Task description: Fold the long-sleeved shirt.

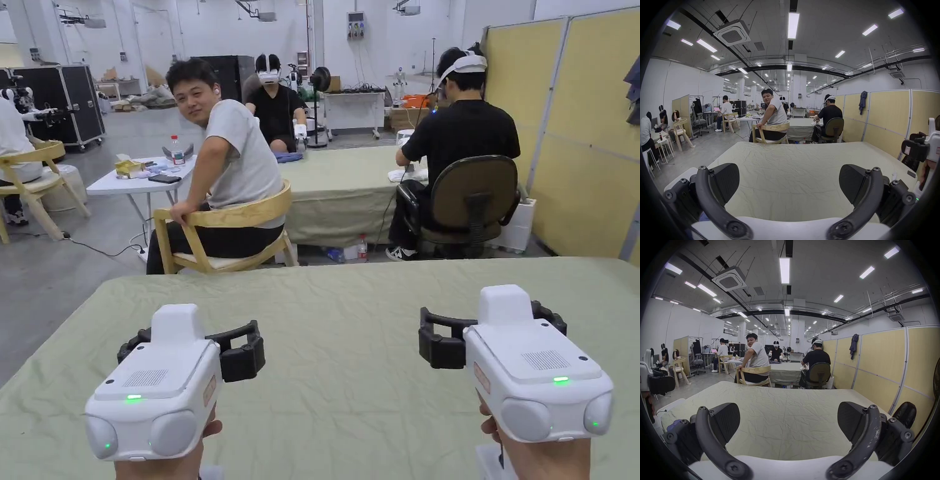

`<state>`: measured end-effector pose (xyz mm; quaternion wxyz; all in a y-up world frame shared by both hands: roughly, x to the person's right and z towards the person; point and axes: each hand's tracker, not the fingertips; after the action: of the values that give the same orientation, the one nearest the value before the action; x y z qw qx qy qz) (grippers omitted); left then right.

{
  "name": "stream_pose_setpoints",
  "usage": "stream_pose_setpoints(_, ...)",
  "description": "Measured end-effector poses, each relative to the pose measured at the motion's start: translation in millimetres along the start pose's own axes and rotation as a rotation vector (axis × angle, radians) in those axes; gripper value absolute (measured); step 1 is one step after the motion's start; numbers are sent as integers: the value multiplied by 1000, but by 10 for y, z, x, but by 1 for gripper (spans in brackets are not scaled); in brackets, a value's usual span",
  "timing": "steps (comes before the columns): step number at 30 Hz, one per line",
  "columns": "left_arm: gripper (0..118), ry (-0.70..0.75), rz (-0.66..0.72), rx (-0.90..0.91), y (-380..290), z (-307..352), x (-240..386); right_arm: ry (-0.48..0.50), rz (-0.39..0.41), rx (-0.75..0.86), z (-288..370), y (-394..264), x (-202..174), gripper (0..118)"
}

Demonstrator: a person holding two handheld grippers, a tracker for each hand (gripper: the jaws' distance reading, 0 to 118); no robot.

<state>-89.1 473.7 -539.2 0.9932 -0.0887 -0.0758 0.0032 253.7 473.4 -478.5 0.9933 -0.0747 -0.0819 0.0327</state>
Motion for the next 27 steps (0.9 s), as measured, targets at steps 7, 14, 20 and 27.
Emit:
stream_pose_setpoints(7, 118, -13, 19, 1, -15, -6, -34, -4, 1, 1, -9, -21, 21, 118)
stream_pose_setpoints(14, 118, -9, -10, -5, -31, -18, -11, -7, 8, -4, -7, -33, 42, 118)
stream_pose_setpoints(20, 118, -1, -29, -15, -73, -66, -8, -8, 11, -8, -9, -50, 39, 118)
stream_pose_setpoints(27, 118, -7, -12, -10, -80, -65, -25, -5, 12, -15, -32, -81, 26, 118)
